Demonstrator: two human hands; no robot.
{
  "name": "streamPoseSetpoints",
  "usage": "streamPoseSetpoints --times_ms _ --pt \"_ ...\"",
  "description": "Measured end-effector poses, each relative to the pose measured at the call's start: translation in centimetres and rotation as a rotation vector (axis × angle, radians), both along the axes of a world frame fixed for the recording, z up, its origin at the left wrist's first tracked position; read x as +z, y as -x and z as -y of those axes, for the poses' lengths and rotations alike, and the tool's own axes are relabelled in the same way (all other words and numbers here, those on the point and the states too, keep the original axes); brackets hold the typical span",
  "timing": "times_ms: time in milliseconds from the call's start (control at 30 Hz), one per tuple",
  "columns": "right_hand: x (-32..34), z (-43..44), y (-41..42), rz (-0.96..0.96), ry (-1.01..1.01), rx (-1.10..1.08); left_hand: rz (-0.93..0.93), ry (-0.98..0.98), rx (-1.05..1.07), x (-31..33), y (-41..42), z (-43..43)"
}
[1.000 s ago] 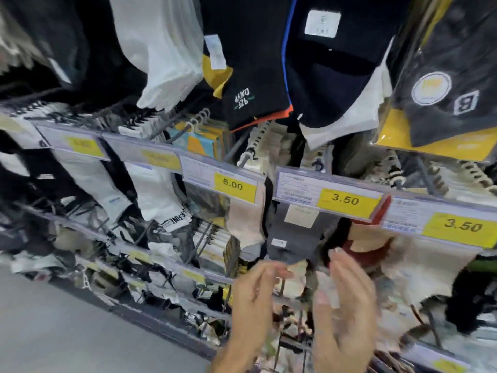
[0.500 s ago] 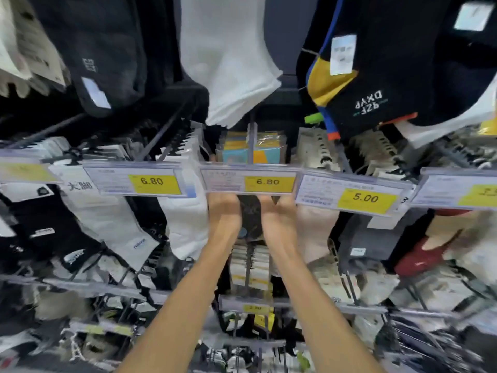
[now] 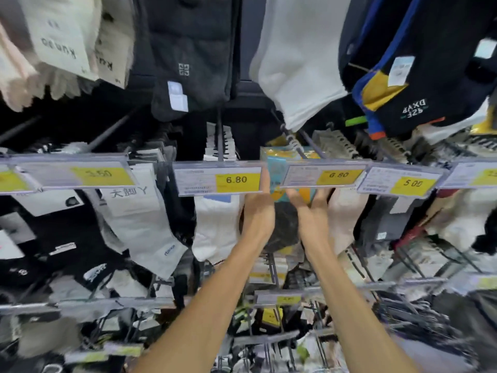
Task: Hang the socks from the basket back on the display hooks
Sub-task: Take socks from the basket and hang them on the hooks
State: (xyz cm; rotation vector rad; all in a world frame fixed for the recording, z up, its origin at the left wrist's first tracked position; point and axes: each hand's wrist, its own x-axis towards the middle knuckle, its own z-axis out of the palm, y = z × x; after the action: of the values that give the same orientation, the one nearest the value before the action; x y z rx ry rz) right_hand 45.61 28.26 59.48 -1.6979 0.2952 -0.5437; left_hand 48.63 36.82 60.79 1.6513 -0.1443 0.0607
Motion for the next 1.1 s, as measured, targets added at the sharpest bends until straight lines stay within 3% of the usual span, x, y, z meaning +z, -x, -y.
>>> streamPoseSetpoints --times_ms 200,300,400,467,533,600,767,933,1100 --pt "-0.6 -1.2 0.9 0.110 0.039 -0.129 0.027 0.078 -0.073 0.4 -0.2 -0.9" --pt "-1.1 -3.2 2.4 0.279 -0.021 -0.223 0.044 0.080 -0.090 0.2 0.6 -1.3" --pt "-2.3 -6.4 4.0 0.475 0.127 -0.223 0.171 0.029 -0.068 -1.3 2.9 -3.4" --pt "-2.8 -8.0 4.2 0.545 0.156 -0.111 0.318 0.114 0.018 -2.4 4.7 -5.8" --pt "-1.9 -9.0 3.5 0.486 0.097 0.034 0.433 0.207 0.182 -2.9 4.7 -8.3" --pt "-1.1 -9.5 2.0 0.385 0.039 0.154 0.385 0.266 0.316 -2.7 3.0 -9.7" --pt "0.9 -10.1 -2.2 0.236 0.003 0.234 0.145 0.241 0.179 -1.0 -2.5 -10.3" --pt "1.1 -9.8 -5.1 0.206 -0.026 0.254 0.029 0.146 0.118 0.0 -4.4 -9.6" --pt "0.7 -10.6 -4.4 0.088 -0.018 0.241 -0.008 0.242 0.120 0.2 -3.6 -9.1"
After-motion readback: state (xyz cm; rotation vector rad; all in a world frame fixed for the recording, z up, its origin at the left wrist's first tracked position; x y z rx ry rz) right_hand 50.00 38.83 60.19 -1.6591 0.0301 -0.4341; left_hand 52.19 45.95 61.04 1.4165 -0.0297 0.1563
